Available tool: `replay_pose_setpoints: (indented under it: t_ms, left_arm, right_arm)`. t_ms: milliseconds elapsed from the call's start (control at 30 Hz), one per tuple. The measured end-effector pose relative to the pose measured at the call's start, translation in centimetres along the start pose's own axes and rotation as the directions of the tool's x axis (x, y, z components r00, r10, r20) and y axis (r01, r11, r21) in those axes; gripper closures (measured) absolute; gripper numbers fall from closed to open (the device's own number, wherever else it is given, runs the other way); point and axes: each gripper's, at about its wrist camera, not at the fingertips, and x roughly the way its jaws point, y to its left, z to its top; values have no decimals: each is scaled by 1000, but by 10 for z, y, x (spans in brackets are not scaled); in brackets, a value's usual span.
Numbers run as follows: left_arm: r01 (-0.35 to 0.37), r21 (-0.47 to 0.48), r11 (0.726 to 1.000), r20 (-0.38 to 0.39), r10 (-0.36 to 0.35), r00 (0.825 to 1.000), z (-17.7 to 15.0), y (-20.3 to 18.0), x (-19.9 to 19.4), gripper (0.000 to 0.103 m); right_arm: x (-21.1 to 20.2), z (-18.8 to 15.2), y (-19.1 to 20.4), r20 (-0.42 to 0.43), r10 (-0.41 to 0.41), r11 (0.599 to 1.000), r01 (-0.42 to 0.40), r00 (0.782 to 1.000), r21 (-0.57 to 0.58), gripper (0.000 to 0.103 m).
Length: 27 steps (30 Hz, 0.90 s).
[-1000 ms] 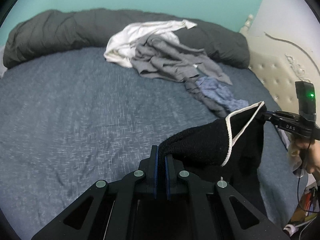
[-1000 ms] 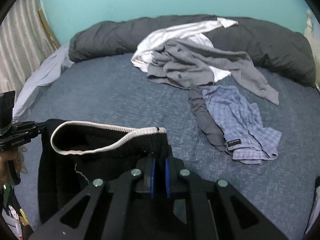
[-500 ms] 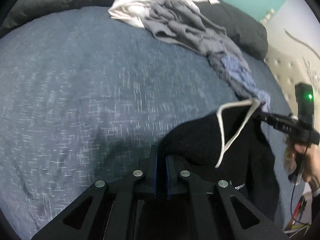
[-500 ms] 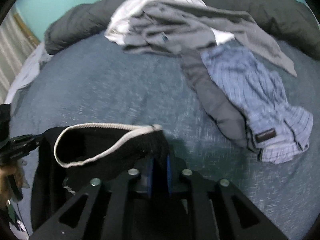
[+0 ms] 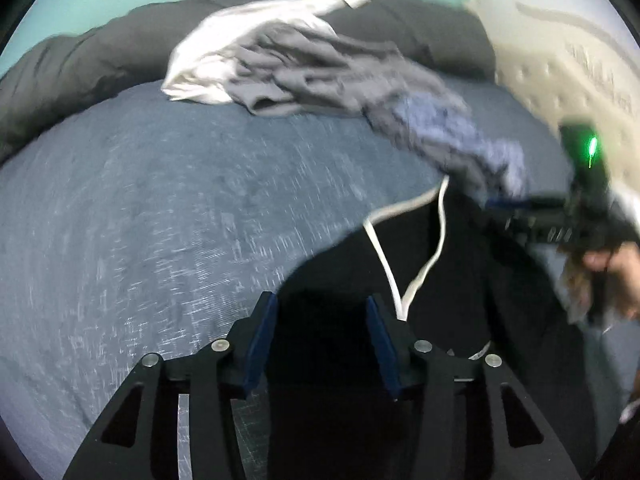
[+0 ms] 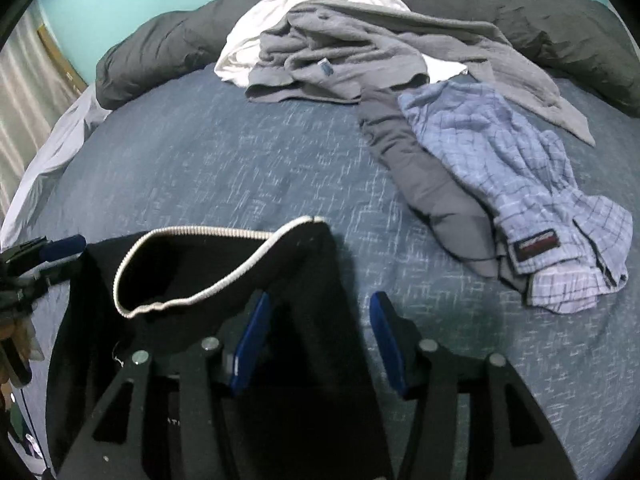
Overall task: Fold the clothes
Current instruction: 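Lower the hoodie onto the bed with both tools, laying it out flat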
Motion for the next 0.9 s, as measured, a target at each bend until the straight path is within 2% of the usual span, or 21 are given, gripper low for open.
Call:
replay_pose_setpoints:
  t_ms: [200,300,333,400,433,467,600,700,800,900]
  left_arm:
    - [-28,54,998,-30,30,999,-2,-10,24,53]
    - [-29,17,999,-30,30,999,2,-3,30,56]
    - [-26,1,1000,-30,26,999,4,0,32,72]
    - [-18,-31,999,-29,17,999,8,5,36,91]
    - [-14,-47,999,-28,13,1000,10,8,37,92]
    - [-5,-58,998,-26,3,1000,11,11,37,94]
    - [27,-157,987,27,-23,999,13,26,26,97]
    - [65,-250,966,66,-50,997,15,46,16,98]
    - [96,-309,946,71,-77,994,17,58,13,98]
    - [106,-323,940,28,-102,994,21,57,25,98]
  right_arm:
    - [10,2,9,-22,-13,1000,13,1000,-1,50]
    - [15,4,7,-33,-46,999,46,998,-1,51]
    - [15,4,5,-27,-42,999,42,999,9,64]
    - [15,4,0,-20,-38,999,38,999,17,84]
    - [15,4,-1,-21,-41,999,41,999,12,93]
    - [15,4,-3,-22,-44,999,44,999,8,95]
    - [2,3,-13,42,-50,999,50,998,23,97]
    - [-13,6,-22,112,-52,998,47,992,50,97]
    - [-17,11,-25,132,-59,997,52,990,52,97]
    - [-10,14,-25,110,-73,996,67,991,53,97]
